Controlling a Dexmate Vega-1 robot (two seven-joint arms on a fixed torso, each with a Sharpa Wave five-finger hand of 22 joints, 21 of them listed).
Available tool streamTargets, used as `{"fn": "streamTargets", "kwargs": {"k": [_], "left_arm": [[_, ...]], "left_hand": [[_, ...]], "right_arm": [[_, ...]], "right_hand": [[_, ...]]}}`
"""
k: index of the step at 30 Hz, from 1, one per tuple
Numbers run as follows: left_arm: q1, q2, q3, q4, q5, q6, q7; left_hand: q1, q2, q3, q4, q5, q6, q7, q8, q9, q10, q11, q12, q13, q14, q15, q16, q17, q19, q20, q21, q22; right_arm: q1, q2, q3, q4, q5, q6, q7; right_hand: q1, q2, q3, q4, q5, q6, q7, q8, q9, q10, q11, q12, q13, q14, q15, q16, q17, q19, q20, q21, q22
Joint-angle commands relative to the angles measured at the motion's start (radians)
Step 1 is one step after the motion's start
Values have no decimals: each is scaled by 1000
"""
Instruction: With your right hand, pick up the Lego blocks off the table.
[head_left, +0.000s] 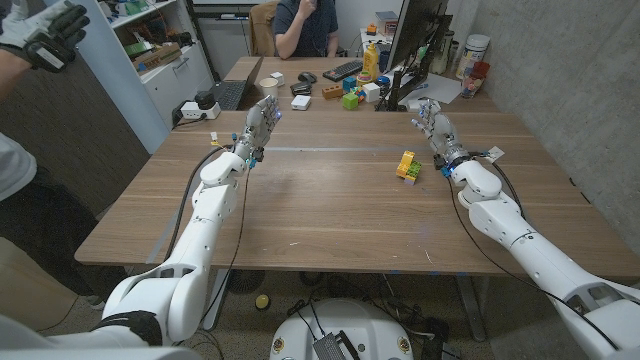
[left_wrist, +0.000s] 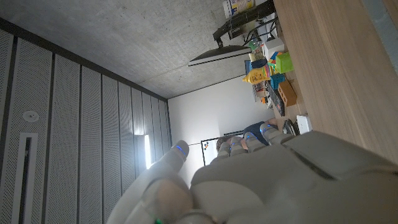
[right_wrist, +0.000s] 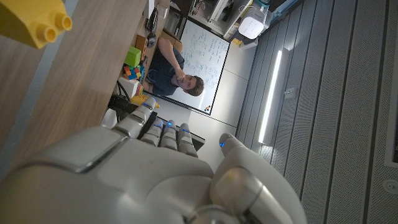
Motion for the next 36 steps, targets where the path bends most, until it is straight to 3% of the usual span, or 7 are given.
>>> {"fn": "streamTargets", "kwargs": {"k": [1,10,21,26,29,36], "left_arm": [[-1,-7,-10,1,20,-2,-18],[-7,-9,-12,15,25,-11,-23],[-19,-8,-8,33,33,-21,-29],[-20,-10,-6,35,35,-26,-30],[-19,-10,-5,33,35,-26,-30],[-14,-7,-5,26,35,-27,-31]], "left_hand": [[-10,87,-3,-1,6,-67,-2,5,5,-137,1,4,4,-171,1,5,6,-9,3,1,4],[-12,84,-8,-1,6,-68,-3,7,5,-139,1,5,4,-172,3,7,6,-10,3,2,4],[-13,81,-12,-2,7,-70,-1,7,5,-141,0,6,4,-173,6,8,6,-11,5,2,4],[-14,80,-14,-2,7,-70,0,7,5,-142,1,6,4,-174,6,8,6,-13,5,2,4],[-14,79,-16,-2,7,-71,1,8,5,-142,2,7,4,-174,6,9,6,-13,6,2,4],[-15,77,-20,-2,7,-71,1,8,5,-142,1,8,4,-175,5,10,5,-13,4,2,4]], "right_arm": [[-27,-80,7,-133,-126,-36,-141],[-63,-132,19,-240,-256,-88,-269],[-126,-189,48,-396,-436,-187,-418],[-151,-217,52,-487,-560,-306,-492],[-158,-233,35,-557,-667,-434,-535],[-149,-232,-5,-615,-817,-590,-564]], "right_hand": [[4,24,3,-6,9,26,3,9,5,13,3,9,2,12,-6,9,-2,17,-21,8,1],[11,11,8,-19,15,87,6,23,7,68,7,21,2,62,10,15,-7,58,-10,15,1],[14,9,12,-23,18,112,9,26,8,96,13,25,2,89,12,19,-7,72,-8,15,1],[16,13,14,-24,19,115,5,25,8,102,9,25,2,98,10,20,-6,78,-10,15,1],[17,14,16,-24,19,115,4,24,8,104,9,24,2,102,10,20,-7,82,-10,16,1],[33,15,28,-35,21,133,6,22,9,150,14,30,3,160,6,27,-8,124,1,22,1]]}}
